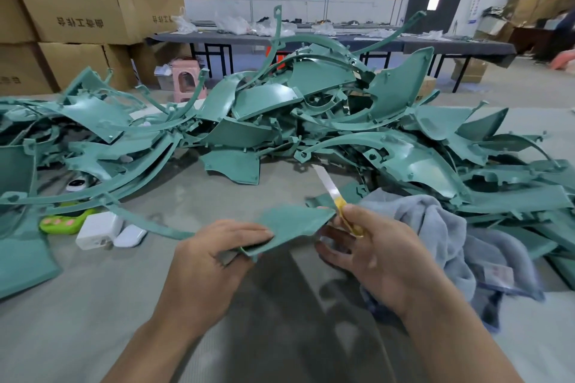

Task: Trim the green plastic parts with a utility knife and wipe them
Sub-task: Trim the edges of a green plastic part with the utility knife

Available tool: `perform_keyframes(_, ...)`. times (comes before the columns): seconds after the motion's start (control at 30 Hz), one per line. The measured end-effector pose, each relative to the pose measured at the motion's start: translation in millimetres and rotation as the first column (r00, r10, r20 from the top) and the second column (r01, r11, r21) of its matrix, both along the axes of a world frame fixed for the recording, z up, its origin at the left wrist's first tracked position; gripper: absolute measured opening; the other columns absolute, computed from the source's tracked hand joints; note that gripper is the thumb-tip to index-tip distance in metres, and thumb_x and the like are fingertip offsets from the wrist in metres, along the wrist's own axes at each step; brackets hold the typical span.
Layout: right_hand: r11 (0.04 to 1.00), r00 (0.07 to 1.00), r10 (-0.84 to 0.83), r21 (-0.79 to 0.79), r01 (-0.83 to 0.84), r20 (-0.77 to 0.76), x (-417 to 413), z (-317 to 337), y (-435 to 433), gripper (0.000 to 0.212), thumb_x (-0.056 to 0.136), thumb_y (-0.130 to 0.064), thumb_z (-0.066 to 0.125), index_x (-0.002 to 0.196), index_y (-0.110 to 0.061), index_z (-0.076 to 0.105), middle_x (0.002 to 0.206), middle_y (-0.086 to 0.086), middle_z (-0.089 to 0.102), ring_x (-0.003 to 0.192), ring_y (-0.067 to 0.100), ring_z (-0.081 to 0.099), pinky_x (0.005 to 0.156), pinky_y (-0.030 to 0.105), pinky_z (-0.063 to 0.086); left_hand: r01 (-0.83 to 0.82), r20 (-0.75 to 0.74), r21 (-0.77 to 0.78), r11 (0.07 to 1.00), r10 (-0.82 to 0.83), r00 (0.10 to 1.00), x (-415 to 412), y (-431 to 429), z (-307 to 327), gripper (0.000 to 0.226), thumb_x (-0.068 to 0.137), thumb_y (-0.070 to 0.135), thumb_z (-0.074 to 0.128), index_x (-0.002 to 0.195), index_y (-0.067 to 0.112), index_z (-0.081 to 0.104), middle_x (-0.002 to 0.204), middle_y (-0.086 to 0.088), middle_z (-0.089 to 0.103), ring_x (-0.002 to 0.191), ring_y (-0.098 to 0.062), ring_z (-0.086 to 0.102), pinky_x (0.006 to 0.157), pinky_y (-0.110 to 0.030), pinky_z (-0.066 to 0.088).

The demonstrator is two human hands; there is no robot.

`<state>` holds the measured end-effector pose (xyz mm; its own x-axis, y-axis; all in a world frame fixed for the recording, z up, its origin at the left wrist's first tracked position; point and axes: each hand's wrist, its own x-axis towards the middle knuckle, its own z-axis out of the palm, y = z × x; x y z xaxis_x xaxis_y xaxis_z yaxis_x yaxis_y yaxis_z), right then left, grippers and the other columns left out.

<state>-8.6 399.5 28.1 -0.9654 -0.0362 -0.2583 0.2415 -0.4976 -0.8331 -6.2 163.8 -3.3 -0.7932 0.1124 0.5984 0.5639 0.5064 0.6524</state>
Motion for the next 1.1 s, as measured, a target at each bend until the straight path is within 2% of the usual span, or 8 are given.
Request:
perform_keyframes(0.07, 0.982, 0.994, 0.094, -0.168, -0.083, 0.063, 0.2, 0.8, 5.2, 0.017, 0.082, -0.018, 0.065, 0.077, -0.002, 0.062, 0.094, 0.020, 0.071, 0.094, 0.035, 0.068, 0.075, 0.050, 0.062, 0.000, -0.109, -0.096, 0.995, -0.011, 0.994, 0.8, 2.6, 0.0, 0.048, 0.071, 0.001, 0.075, 0.104, 0.036, 0.080, 0.111, 0.028, 0.072, 0.109, 0.000, 0.064, 0.099, -0.016, 0.044)
perform_keyframes(0.17, 0.984, 0.986, 0.144, -0.115, -0.133, 0.090, 0.2, 0.7, 13.2, 0.019, 0.085, -0.023, 0.061, 0.077, -0.006, 0.058, 0.120, 0.018, 0.073, 0.105, 0.034, 0.066, 0.091, 0.051, 0.058, -0.042, -0.165, -0.267, 0.963, -0.003, 0.986, -0.4, 1.4, -3.5, 0.050, 0.070, -0.006, 0.069, 0.096, 0.035, 0.083, 0.117, 0.022, 0.072, 0.117, -0.003, 0.056, 0.103, -0.019, 0.042)
perform_keyframes(0.33, 0.996, 0.999, 0.017, 0.087, -0.021, 0.050, 0.1, -6.9, 3.3, 0.018, 0.090, -0.010, 0.068, 0.081, 0.001, 0.079, 0.101, 0.014, 0.077, 0.086, 0.021, 0.075, 0.082, 0.038, 0.062, -0.049, -0.070, -0.352, 0.935, 0.026, 0.997, -1.9, 4.7, -6.6, 0.072, 0.060, -0.028, 0.068, 0.102, 0.030, 0.083, 0.127, 0.015, 0.069, 0.127, -0.013, 0.055, 0.108, -0.026, 0.043)
perform_keyframes(0.47, 0.981, 0.997, -0.064, 0.179, 0.069, -0.033, 0.6, -8.7, -7.1, 0.025, 0.094, -0.011, 0.068, 0.073, -0.007, 0.081, 0.098, 0.012, 0.079, 0.083, 0.019, 0.076, 0.100, 0.052, 0.054, 0.126, 0.229, -0.325, 0.937, -0.051, 0.972, 6.0, 7.4, -5.4, 0.080, 0.064, 0.017, 0.065, 0.139, 0.041, 0.060, 0.148, 0.034, 0.043, 0.144, 0.017, 0.022, 0.118, -0.008, 0.016)
perform_keyframes(0.6, 0.990, 0.994, -0.090, 0.106, 0.096, -0.056, 4.8, -8.3, -18.3, 0.023, 0.091, -0.009, 0.068, 0.073, -0.007, 0.081, 0.095, 0.015, 0.078, 0.084, 0.021, 0.076, 0.090, 0.043, 0.060, 0.082, 0.077, -0.383, 0.920, -0.057, 0.995, 16.3, 21.1, 1.6, 0.071, 0.070, 0.040, 0.066, 0.140, 0.036, 0.061, 0.142, 0.031, 0.051, 0.139, 0.012, 0.038, 0.117, -0.009, 0.022)
perform_keyframes(0.7, 0.994, 0.993, -0.062, 0.083, 0.070, -0.100, 9.0, -7.8, -25.5, 0.023, 0.090, -0.005, 0.068, 0.071, -0.005, 0.080, 0.093, 0.017, 0.078, 0.081, 0.019, 0.075, 0.072, 0.029, 0.061, 0.031, -0.044, -0.369, 0.929, -0.050, 0.998, 17.6, 32.6, -1.7, 0.058, 0.074, 0.018, 0.081, 0.131, 0.022, 0.070, 0.130, 0.013, 0.068, 0.124, -0.005, 0.061, 0.111, -0.015, 0.037)
perform_keyframes(0.9, 1.000, 0.993, 0.005, -0.014, -0.007, -0.121, 12.6, 0.3, -21.1, 0.012, 0.070, -0.019, 0.072, 0.069, -0.009, 0.079, 0.096, 0.013, 0.078, 0.075, 0.016, 0.072, 0.064, 0.026, 0.058, 0.002, -0.237, -0.277, 0.961, -0.070, 0.969, 11.1, 19.2, -1.1, 0.043, 0.091, 0.011, 0.047, 0.122, 0.025, 0.074, 0.128, 0.014, 0.069, 0.121, -0.001, 0.063, 0.112, -0.036, 0.041)
perform_keyframes(1.1, 0.996, 0.992, -0.039, -0.084, 0.029, -0.121, 11.3, 1.5, -17.9, 0.016, 0.069, -0.024, 0.077, 0.077, -0.010, 0.081, 0.106, 0.012, 0.076, 0.095, 0.022, 0.071, 0.093, 0.039, 0.057, 0.023, -0.122, -0.120, 0.993, -0.038, 0.992, 3.3, 12.5, -13.2, 0.065, 0.078, -0.019, 0.057, 0.113, 0.031, 0.077, 0.127, 0.021, 0.068, 0.135, -0.004, 0.052, 0.122, -0.033, 0.028)
